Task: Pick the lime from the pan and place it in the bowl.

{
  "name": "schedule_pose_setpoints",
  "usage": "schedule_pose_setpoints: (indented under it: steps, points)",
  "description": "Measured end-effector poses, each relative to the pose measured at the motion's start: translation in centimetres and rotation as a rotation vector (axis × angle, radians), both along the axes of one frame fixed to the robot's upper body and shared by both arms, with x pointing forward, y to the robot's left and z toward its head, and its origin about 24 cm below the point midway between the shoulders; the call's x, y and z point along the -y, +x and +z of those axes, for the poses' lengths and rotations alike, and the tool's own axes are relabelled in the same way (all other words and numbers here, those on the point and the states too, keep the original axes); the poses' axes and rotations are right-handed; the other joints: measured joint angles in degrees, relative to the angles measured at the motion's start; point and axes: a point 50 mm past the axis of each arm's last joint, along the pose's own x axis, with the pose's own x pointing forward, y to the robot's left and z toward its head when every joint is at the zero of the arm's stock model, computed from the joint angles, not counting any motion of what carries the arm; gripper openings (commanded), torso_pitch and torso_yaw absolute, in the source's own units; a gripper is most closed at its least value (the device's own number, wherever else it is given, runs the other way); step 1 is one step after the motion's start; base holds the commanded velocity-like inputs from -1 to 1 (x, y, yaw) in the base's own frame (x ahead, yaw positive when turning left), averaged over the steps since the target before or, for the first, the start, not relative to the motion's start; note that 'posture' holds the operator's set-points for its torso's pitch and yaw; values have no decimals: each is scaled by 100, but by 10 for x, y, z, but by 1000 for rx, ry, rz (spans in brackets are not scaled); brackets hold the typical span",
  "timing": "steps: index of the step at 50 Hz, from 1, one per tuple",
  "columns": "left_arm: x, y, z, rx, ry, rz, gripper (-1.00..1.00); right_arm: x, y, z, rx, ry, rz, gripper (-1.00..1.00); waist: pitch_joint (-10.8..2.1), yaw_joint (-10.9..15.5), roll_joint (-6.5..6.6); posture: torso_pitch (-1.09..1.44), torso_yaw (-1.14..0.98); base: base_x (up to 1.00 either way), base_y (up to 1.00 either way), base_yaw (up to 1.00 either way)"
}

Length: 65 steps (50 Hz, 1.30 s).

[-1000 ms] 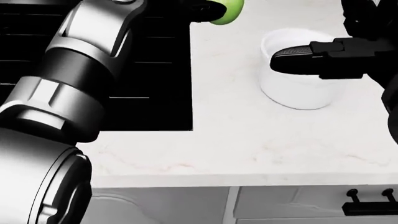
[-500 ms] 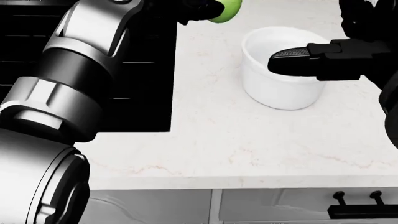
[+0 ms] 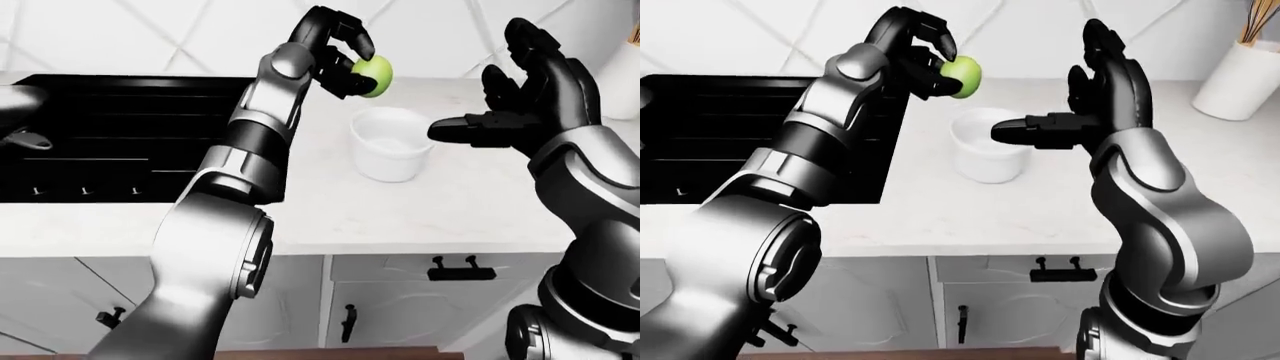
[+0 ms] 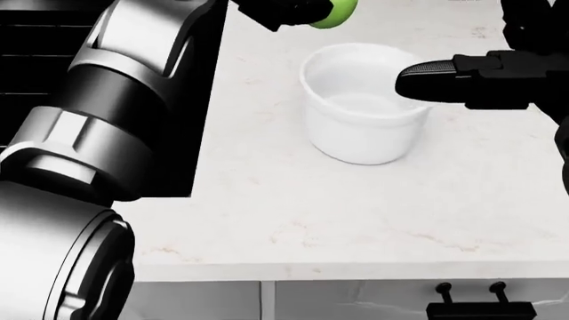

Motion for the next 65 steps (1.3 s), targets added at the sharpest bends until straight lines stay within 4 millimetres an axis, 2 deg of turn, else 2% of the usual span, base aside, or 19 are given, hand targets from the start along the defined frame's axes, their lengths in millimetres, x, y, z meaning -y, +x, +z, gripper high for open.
schedule_pose_setpoints:
  steps: [2,4,8,13,16,17,19,21,29,32,34,39,43,47,49,56,59,62,65]
  points:
    - [-1,0,1,5,-1,1,-68,-1,0,1,6,-2,3,100,-48,-7,167,0,0,3,-10,0]
    - [-6,1,-2,-3,-4,14,-68,-5,1,-2,-5,-3,24,100,-32,32,39,0,0,3,-9,0]
    - [-10,4,-11,-35,8,37,-68,-8,1,-3,-17,-9,43,100,-57,11,20,0,0,3,-10,0]
    - [-7,2,-5,-11,6,24,-68,-6,-1,2,12,-6,30,100,-34,14,-285,0,0,3,-10,0]
    - [-7,2,0,7,4,24,-68,-7,0,1,10,-7,33,100,-60,44,-620,0,0,3,-10,0]
    - [-5,1,2,14,3,18,-67,-5,0,1,10,-7,27,100,-79,23,-628,0,0,2,-10,0]
    - [0,0,-2,6,8,1,-67,0,0,-2,-6,1,5,100,-2,-36,-556,0,0,3,-11,0]
    - [2,1,-8,-19,17,-8,-68,2,2,-5,-24,3,-9,100,-5,-42,-509,0,0,3,-10,0]
    - [-1,0,3,13,10,2,-68,-1,0,-1,-2,-2,2,100,-6,9,-96,0,0,3,-10,0]
    - [-1,0,2,15,7,-1,-68,-2,1,-1,0,-5,4,100,-50,-6,135,0,0,3,-10,0]
    - [-6,1,-1,10,3,9,-68,-5,2,-4,-4,-3,21,100,-30,56,62,0,0,4,-11,0]
    - [-12,5,-15,-48,14,41,-69,-8,3,-6,-25,-10,44,100,-44,21,6,0,0,3,-11,0]
    - [-9,3,-8,-22,9,30,-69,-7,1,-1,3,-8,31,100,-34,17,-254,0,0,3,-10,0]
    - [-7,2,0,7,3,22,-69,-6,0,1,11,-10,29,100,-85,42,-659,0,0,3,-10,0]
    - [-1,1,-3,2,5,2,-69,-2,0,-1,-1,-3,7,100,-24,-16,-556,0,0,3,-11,0]
    - [-2,1,-3,-3,7,1,-69,-1,0,0,14,-4,1,100,208,-17,-423,0,0,0,0,0]
    - [-3,1,-4,-5,8,5,-69,-1,1,-2,9,-3,0,100,219,-61,-305,0,0,0,0,0]
    - [-4,2,-5,-8,8,8,-69,-2,2,-3,4,-3,3,100,142,-95,-123,0,0,0,0,0]
    - [-7,3,-10,-24,9,19,-69,-5,3,-6,-14,-6,21,100,128,-57,-243,0,0,0,0,0]
